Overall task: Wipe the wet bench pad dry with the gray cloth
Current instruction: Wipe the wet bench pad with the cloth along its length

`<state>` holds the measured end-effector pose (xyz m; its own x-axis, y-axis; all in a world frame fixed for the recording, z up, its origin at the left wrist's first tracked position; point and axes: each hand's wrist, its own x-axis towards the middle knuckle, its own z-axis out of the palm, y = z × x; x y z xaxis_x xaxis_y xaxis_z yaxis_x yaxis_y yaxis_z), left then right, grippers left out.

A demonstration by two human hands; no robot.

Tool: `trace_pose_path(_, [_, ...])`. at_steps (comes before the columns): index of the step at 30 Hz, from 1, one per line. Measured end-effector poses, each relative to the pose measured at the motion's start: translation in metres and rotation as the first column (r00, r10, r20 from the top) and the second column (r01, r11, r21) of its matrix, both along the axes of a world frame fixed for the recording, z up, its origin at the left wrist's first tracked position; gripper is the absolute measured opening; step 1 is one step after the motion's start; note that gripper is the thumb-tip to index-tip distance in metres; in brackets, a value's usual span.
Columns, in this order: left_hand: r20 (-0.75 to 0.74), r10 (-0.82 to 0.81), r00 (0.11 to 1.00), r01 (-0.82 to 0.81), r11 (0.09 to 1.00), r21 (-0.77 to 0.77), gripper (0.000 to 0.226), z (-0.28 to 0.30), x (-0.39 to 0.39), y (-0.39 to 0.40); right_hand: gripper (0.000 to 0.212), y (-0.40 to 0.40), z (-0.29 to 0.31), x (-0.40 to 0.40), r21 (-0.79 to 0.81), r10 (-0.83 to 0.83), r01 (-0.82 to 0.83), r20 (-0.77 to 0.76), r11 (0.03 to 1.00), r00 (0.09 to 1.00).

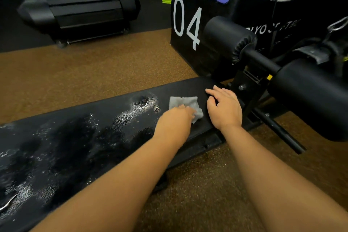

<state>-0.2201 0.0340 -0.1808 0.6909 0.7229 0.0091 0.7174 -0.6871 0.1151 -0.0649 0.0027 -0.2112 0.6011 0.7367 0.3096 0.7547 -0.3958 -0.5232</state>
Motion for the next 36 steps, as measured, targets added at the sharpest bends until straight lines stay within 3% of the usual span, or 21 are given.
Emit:
trace_pose_path(5, [0.059,-0.233,0.971,0.237,0.969,-0.067,0.046,0.002,-0.023,-0.007,0.035,-0.002,0.003,-0.002,0.005,0.003,-0.003,-0.006,1.000,1.000])
trace_pose_path(8, [-0.065,-0.186,0.980,0.173,0.972,-0.160,0.055,0.008,-0.015,0.017,0.034,-0.002,0.004,-0.002,0.004,-0.010,0.010,-0.009,1.000,1.000])
trace_pose_path(11, [0.012,-0.084,0.996,0.084,0.975,-0.206,0.051,0.002,0.000,0.006,0.033,0.000,0.004,-0.004,0.012,-0.024,0.024,-0.003,1.000,1.000])
trace_pose_path(14, [0.102,-0.123,0.987,0.139,0.976,-0.167,0.047,-0.009,-0.003,-0.017,0.032,0.002,0.003,-0.005,0.014,-0.020,0.020,0.001,1.000,1.000])
trace_pose_path(19, [0.002,-0.293,0.956,0.289,0.943,-0.163,0.052,-0.005,-0.017,-0.027,0.032,0.001,0.000,-0.001,-0.015,0.015,-0.015,0.001,1.000,1.000])
trace_pose_path(22, [0.155,-0.275,0.949,0.303,0.931,-0.203,0.051,0.001,-0.025,-0.026,0.031,0.003,0.008,0.004,-0.071,0.058,-0.066,-0.100,0.995,0.993])
trace_pose_path(24, [0.300,-0.216,0.929,0.306,0.904,-0.298,0.072,0.007,-0.036,-0.027,0.031,0.002,0.021,0.000,-0.055,0.066,-0.079,-0.215,0.995,0.974])
trace_pose_path(26, [0.339,-0.177,0.924,0.292,0.900,-0.325,0.101,0.011,-0.054,-0.028,0.032,-0.006,0.032,-0.016,-0.009,0.076,-0.079,-0.175,0.997,0.982])
trace_pose_path(29, [0.189,-0.099,0.977,0.145,0.958,-0.248,0.129,0.006,-0.080,-0.019,0.033,-0.030,0.042,-0.058,0.049,0.202,-0.199,-0.060,0.979,0.978])
trace_pose_path(33, [-0.060,0.026,0.998,-0.037,0.980,-0.197,0.143,-0.002,-0.101,-0.007,0.051,-0.049,0.026,-0.091,-0.201,0.386,-0.375,0.013,0.905,0.923])
trace_pose_path(36, [-0.095,0.064,0.993,-0.080,0.982,-0.173,0.145,-0.007,-0.104,-0.007,0.066,-0.052,0.016,-0.091,-0.249,0.426,-0.420,-0.032,0.873,0.904])
